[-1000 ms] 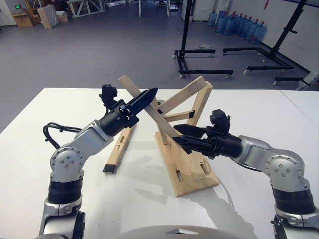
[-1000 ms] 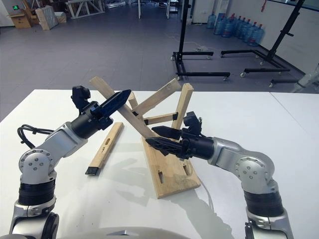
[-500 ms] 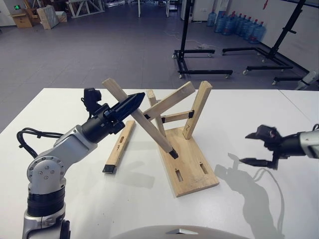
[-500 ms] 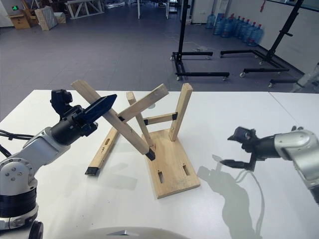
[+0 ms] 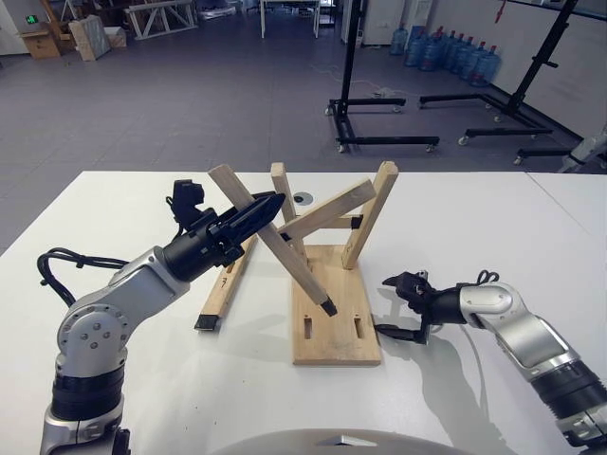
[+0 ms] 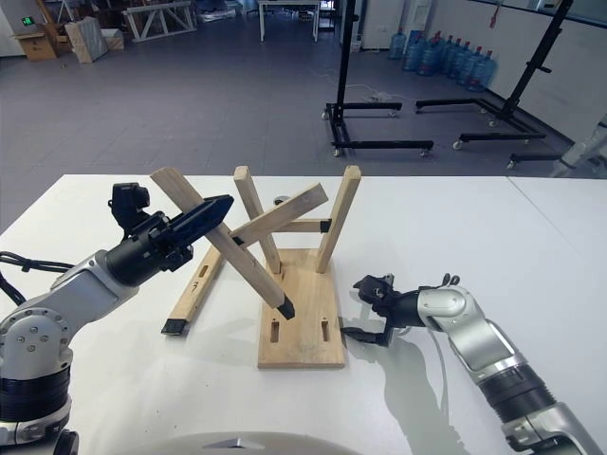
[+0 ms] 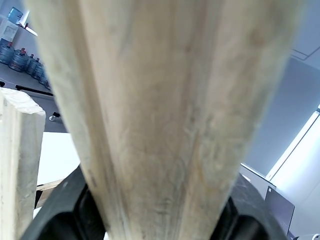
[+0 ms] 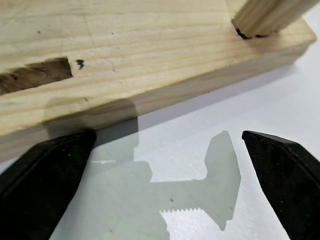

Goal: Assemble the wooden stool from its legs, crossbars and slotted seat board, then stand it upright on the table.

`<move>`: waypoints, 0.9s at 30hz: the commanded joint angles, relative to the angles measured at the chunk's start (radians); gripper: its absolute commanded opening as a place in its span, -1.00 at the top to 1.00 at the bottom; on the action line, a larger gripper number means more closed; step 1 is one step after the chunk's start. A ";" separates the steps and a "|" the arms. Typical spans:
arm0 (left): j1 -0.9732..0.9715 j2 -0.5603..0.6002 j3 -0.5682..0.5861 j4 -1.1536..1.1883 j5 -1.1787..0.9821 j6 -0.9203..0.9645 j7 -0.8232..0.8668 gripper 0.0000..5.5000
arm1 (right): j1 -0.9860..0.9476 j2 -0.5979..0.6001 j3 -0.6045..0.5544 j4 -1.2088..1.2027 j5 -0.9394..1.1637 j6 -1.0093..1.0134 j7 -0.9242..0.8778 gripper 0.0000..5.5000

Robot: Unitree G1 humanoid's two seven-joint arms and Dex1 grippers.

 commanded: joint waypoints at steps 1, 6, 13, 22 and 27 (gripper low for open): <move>-0.029 0.087 0.019 0.015 0.060 0.020 -0.084 0.22 | 0.055 -0.027 0.013 0.037 -0.036 0.059 0.006 -0.96; -0.114 0.230 -0.110 0.045 0.300 -0.004 -0.365 0.22 | 0.024 -0.070 -0.083 0.107 -0.009 0.054 0.019 -0.96; -0.146 0.164 -0.264 0.117 0.538 -0.109 -0.543 0.22 | 0.019 0.003 -0.103 0.096 0.014 0.083 -0.011 -0.96; -0.139 0.074 -0.231 0.156 0.567 -0.117 -0.531 0.22 | 0.042 0.038 -0.104 0.070 0.018 0.098 -0.038 -0.96; -0.106 0.018 -0.264 0.144 0.601 -0.123 -0.529 0.22 | 0.032 0.042 -0.103 0.074 0.016 0.099 -0.035 -0.96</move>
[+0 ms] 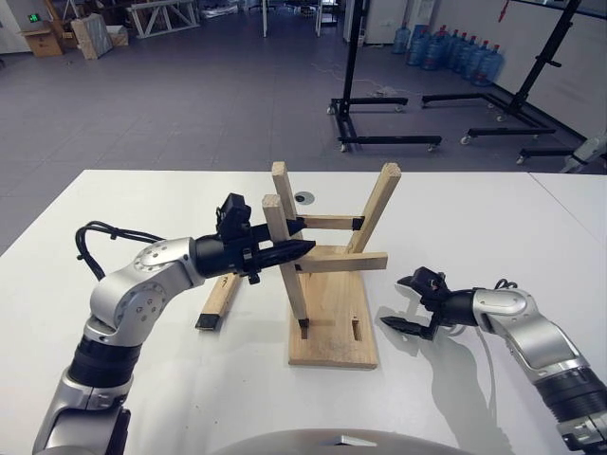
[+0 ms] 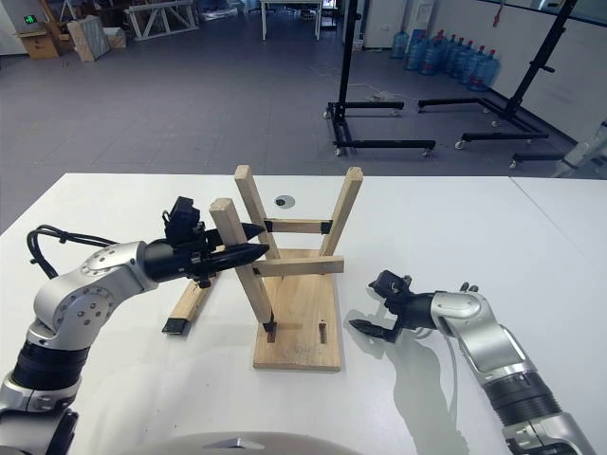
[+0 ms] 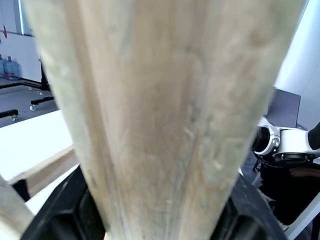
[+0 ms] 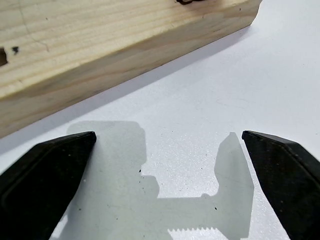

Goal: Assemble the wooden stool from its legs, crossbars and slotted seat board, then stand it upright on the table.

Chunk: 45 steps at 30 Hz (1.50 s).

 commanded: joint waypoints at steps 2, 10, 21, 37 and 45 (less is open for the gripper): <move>0.020 -0.024 -0.034 -0.008 0.046 -0.016 -0.017 0.22 | 0.012 0.012 0.025 0.018 -0.024 0.027 -0.004 -0.96; -0.011 -0.008 -0.004 0.016 0.063 -0.016 -0.046 0.22 | 0.002 0.022 0.032 0.019 -0.028 0.030 -0.005 -0.96; 0.049 -0.039 0.026 -0.087 -0.001 0.056 0.029 0.22 | -0.006 0.034 0.038 0.022 -0.029 0.031 -0.007 -0.96; 0.026 -0.005 0.051 -0.072 0.008 0.064 0.005 0.22 | -0.008 0.043 0.050 0.020 -0.029 0.031 -0.005 -0.96; 0.081 -0.014 0.007 -0.064 0.051 0.037 -0.015 0.22 | -0.012 0.048 0.057 0.021 -0.031 0.030 -0.006 -0.96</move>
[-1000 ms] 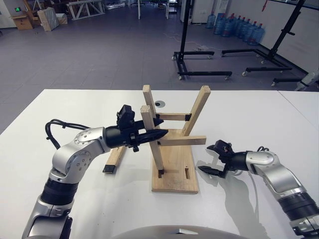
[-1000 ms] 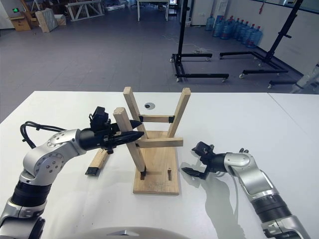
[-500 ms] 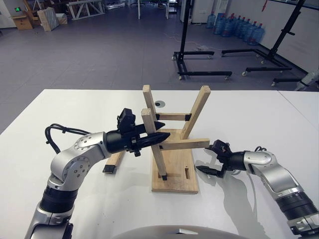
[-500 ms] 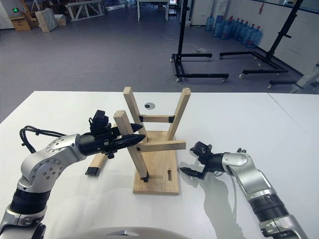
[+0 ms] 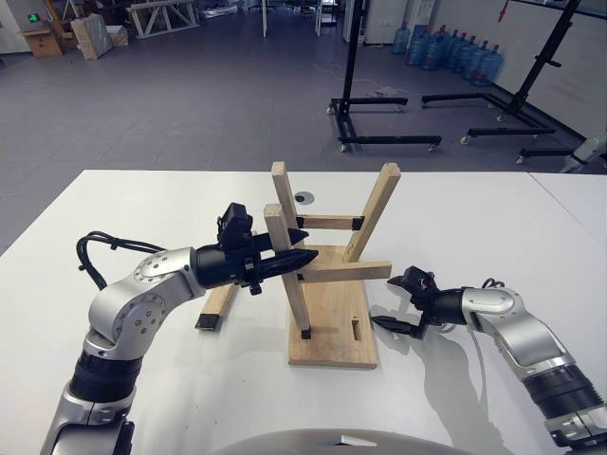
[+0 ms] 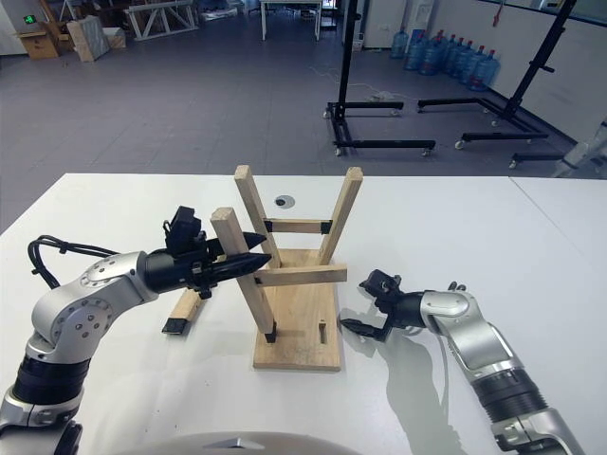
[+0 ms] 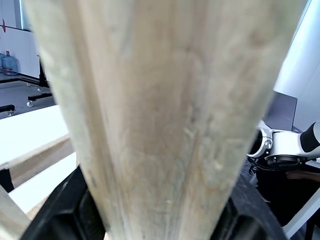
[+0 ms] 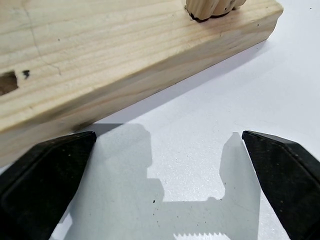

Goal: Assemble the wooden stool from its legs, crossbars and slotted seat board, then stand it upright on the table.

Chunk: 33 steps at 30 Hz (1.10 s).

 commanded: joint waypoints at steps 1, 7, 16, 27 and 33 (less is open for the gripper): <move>0.021 0.008 -0.033 0.020 0.049 -0.030 -0.025 0.22 | 0.014 0.008 0.029 0.017 -0.030 0.019 -0.005 -0.96; 0.000 0.016 -0.057 0.051 0.111 -0.083 -0.050 0.22 | 0.009 0.009 0.034 0.018 -0.028 0.019 -0.006 -0.96; 0.054 0.102 -0.210 0.033 0.346 -0.259 -0.122 0.22 | 0.029 0.019 0.046 -0.002 -0.026 0.028 -0.011 -0.96; 0.120 0.160 -0.410 0.159 0.563 -0.437 -0.127 0.23 | 0.076 0.049 0.069 -0.043 -0.014 0.055 -0.021 -0.96; 0.086 0.118 -0.365 0.181 0.512 -0.465 -0.065 0.23 | 0.074 0.049 0.070 -0.041 -0.015 0.054 -0.022 -0.96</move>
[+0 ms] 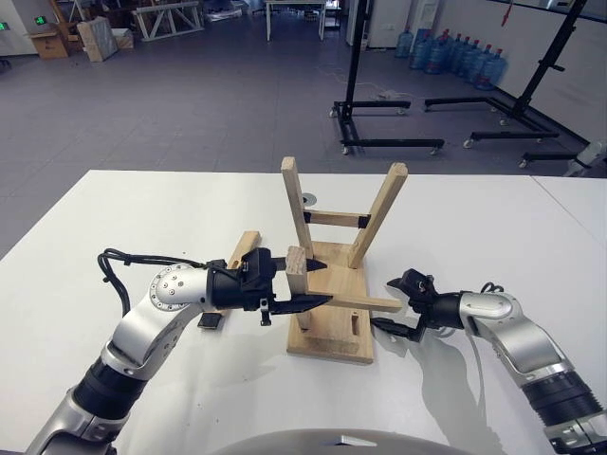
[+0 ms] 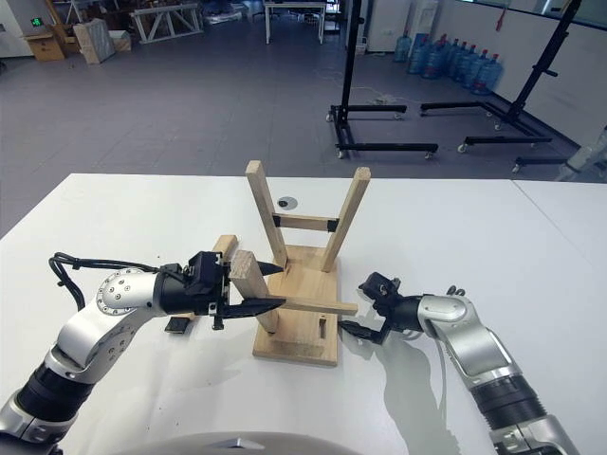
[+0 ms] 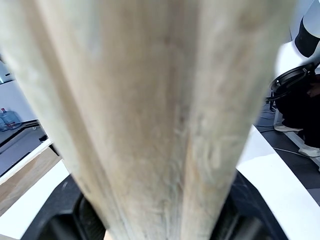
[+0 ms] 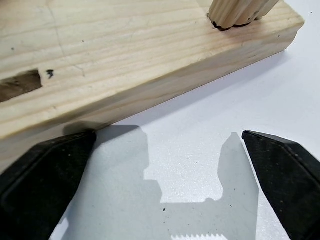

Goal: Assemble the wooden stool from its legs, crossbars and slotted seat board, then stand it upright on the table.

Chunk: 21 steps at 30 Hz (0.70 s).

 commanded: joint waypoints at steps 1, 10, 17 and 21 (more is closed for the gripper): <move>0.035 0.029 -0.093 0.143 0.205 0.074 0.049 0.23 | 0.041 0.036 0.069 0.003 -0.015 0.030 0.013 -0.96; -0.047 -0.017 0.024 0.134 -0.048 0.232 0.091 0.23 | 0.033 0.040 0.077 0.002 -0.021 0.032 0.013 -0.96; -0.072 0.068 -0.097 0.175 0.269 0.039 0.027 0.23 | 0.031 0.045 0.082 -0.001 -0.021 0.033 0.010 -0.96; -0.026 0.043 -0.113 0.140 0.178 0.121 0.023 0.22 | 0.035 0.048 0.088 -0.005 -0.020 0.036 0.009 -0.96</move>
